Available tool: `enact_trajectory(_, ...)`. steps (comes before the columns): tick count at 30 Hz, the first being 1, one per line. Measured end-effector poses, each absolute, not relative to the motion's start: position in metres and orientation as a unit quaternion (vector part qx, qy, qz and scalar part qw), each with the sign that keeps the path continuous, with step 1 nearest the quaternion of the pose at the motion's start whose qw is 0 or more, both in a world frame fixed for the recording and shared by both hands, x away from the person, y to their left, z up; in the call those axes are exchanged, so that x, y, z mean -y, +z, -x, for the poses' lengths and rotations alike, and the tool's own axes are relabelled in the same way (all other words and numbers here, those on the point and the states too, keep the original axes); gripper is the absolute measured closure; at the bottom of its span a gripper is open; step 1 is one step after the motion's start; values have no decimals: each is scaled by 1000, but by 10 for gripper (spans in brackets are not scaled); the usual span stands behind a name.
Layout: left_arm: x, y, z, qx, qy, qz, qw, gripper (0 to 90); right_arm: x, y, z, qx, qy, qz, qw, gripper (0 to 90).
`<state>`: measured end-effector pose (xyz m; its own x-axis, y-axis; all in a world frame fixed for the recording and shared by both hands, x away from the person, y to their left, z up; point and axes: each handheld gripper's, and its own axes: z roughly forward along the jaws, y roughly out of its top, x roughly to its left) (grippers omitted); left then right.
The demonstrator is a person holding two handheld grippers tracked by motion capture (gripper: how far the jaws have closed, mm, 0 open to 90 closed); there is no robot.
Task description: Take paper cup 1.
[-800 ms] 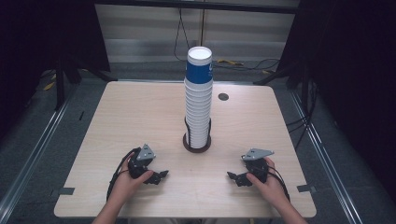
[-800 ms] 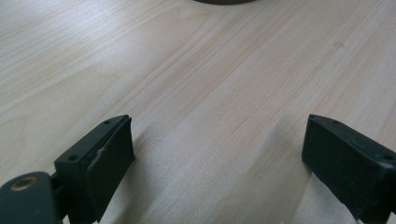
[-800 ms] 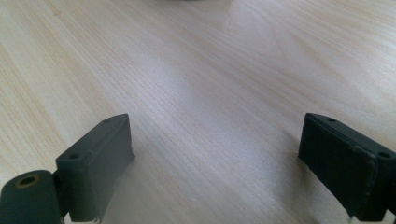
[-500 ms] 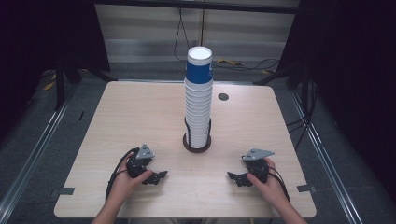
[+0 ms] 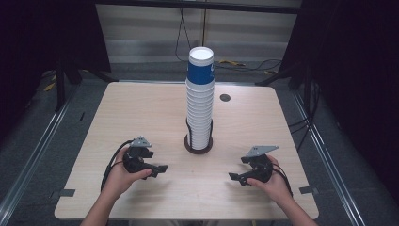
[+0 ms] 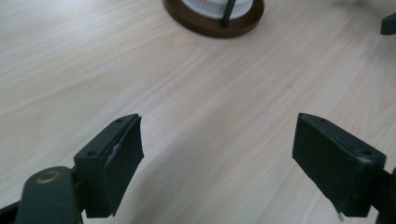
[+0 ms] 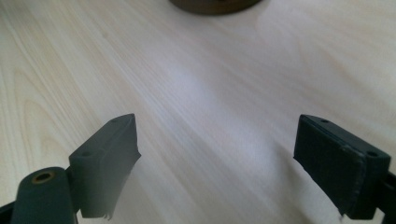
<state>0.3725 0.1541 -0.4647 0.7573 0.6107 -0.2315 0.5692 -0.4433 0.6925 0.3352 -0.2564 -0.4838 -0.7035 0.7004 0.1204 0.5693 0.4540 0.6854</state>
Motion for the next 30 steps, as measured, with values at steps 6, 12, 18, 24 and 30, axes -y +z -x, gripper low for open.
enact_trajectory(6,-145,-437,-381,-338,13,-850,404,161,249,-457,-346,-841,394,-362,81,134)
enact_trajectory(12,-138,-408,-387,-326,5,-850,413,161,238,-429,-360,-849,395,-340,85,134)
enact_trajectory(18,-132,-385,-392,-305,11,-861,407,168,232,-413,-368,-845,406,-335,90,134)
enact_trajectory(24,-129,-365,-399,-298,18,-861,412,171,225,-404,-375,-846,413,-324,92,134)
enact_trajectory(30,-125,-348,-406,-292,21,-859,421,174,220,-387,-384,-841,428,-317,94,134)
